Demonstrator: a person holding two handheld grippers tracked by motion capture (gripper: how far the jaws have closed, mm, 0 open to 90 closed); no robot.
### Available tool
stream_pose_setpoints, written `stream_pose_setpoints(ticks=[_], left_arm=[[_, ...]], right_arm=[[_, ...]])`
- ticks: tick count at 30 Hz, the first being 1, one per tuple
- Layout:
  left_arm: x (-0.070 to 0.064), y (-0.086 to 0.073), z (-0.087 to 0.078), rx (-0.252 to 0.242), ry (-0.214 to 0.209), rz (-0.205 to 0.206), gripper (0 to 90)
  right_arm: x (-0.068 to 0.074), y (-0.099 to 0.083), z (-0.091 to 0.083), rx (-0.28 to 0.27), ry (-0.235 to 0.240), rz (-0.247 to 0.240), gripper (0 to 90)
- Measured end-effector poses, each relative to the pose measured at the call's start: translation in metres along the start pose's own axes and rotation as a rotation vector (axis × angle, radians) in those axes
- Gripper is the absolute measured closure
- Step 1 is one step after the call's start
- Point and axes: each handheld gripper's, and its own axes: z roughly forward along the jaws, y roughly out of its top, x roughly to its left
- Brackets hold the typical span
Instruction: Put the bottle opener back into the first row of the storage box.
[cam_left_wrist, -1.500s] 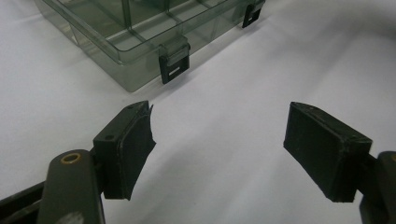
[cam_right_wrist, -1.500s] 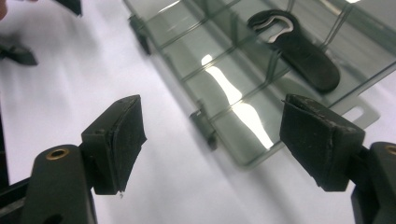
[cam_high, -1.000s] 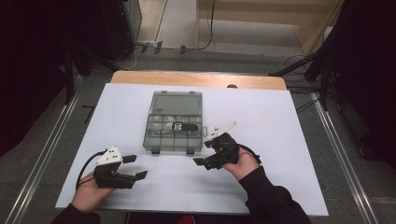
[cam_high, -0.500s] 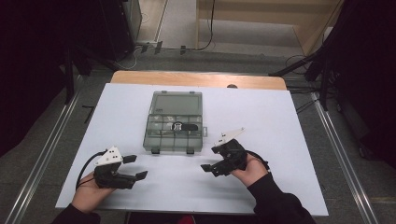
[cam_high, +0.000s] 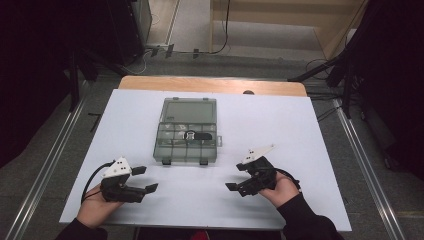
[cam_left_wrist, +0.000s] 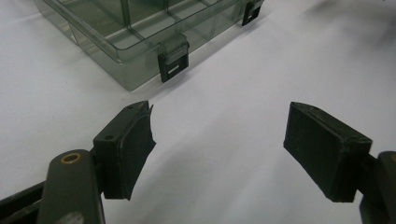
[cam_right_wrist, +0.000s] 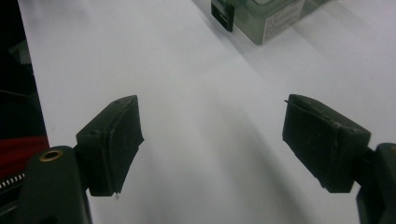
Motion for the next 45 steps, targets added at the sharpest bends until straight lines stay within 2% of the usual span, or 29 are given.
stream_pose_setpoints(ticks=[9, 14, 23, 45], left_arm=[[-0.001, 0.000, 0.001, -0.001, 0.003, -0.001, 23.3], [-0.001, 0.000, 0.001, 0.002, 0.002, 0.002, 23.3], [-0.001, 0.000, 0.000, 0.001, 0.002, 0.002, 23.3], [-0.001, 0.000, 0.000, 0.002, 0.003, 0.003, 23.3]], right_arm=[[-0.002, -0.021, -0.012, 0.000, -0.018, 0.028, 20.9], [-0.004, -0.031, -0.016, 0.002, -0.029, 0.026, 20.9], [-0.010, -0.051, -0.031, -0.016, -0.051, 0.063, 20.9], [-0.020, -0.082, -0.050, -0.045, -0.093, 0.101, 20.9]])
